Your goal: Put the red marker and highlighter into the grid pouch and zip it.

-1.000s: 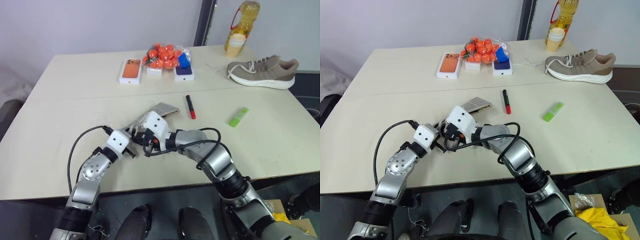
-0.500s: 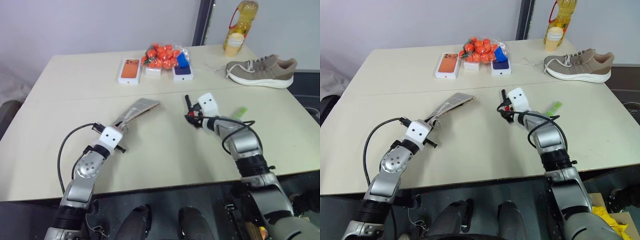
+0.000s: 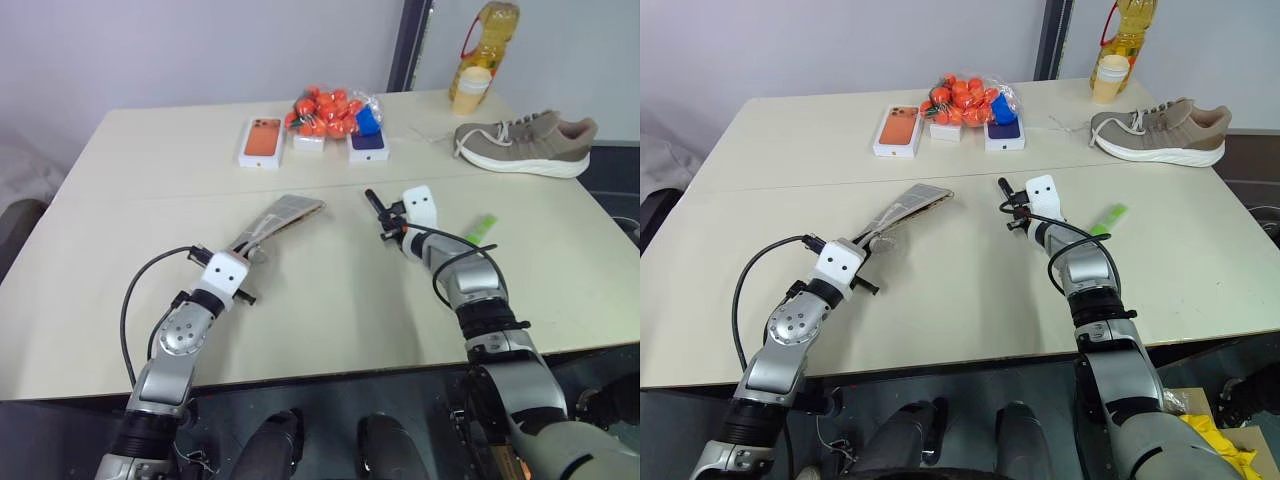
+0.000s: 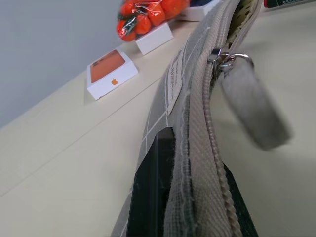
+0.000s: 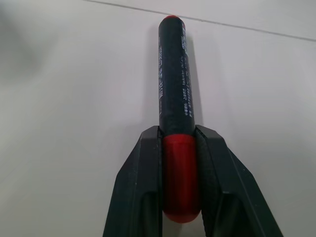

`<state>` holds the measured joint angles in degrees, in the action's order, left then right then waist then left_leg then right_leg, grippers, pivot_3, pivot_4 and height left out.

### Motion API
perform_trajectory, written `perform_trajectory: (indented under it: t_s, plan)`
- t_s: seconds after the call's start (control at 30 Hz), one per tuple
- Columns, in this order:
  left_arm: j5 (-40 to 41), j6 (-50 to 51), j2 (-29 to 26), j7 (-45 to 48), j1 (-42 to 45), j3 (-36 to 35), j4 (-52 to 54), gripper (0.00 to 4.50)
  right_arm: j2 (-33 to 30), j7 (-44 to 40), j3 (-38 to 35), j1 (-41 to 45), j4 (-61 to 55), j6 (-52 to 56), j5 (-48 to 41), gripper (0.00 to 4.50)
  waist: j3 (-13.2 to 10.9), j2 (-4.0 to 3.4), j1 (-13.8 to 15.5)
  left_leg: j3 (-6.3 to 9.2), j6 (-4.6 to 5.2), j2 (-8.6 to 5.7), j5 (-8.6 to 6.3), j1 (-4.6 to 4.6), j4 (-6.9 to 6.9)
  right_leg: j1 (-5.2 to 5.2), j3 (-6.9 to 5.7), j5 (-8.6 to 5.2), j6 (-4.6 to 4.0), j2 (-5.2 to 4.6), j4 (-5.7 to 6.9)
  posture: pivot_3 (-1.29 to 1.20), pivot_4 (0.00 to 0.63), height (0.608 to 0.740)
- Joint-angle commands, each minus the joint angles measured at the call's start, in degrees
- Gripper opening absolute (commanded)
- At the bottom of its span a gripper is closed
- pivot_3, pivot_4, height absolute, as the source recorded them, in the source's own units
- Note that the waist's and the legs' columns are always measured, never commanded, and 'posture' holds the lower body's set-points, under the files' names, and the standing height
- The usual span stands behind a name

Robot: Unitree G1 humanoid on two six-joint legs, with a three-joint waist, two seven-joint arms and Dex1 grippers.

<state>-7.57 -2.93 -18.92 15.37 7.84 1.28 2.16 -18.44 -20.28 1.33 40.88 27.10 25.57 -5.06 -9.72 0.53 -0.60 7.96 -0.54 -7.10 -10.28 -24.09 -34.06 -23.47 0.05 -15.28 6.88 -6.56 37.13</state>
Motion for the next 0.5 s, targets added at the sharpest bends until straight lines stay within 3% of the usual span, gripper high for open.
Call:
perform_trajectory:
  t_s: [0.03,0.23,0.5]
  plan:
    - [2.64,-0.20,-0.30,1.55,1.78,-1.01,0.45,0.00,-6.55,-9.14,3.43,-3.33,-16.42,-2.85,1.04,0.35,-0.03,-0.04,0.02,0.01,0.00,-0.01,0.00,-0.07,-0.01,-0.04,-0.01,-0.01,0.01,-0.01,-0.01,0.00,0.150,0.740]
    - [4.02,-1.24,-1.02,3.90,3.01,-0.78,-0.84,0.00,-15.74,-21.95,5.51,-11.18,-35.11,-2.81,-2.48,0.35,-0.02,-0.04,-0.14,0.03,0.00,-0.01,-0.01,-0.17,-0.08,-0.07,-0.06,-0.02,0.04,-0.04,-0.04,0.00,0.150,0.740]
    - [4.42,-2.53,-0.91,5.14,4.44,-0.39,-2.51,0.00,-15.31,-22.45,6.91,-11.59,-38.47,-0.18,-2.04,0.35,-0.03,-0.02,0.18,0.03,0.00,0.00,0.00,-0.16,-0.15,-0.03,-0.06,-0.02,0.03,-0.07,-0.04,0.00,0.150,0.740]
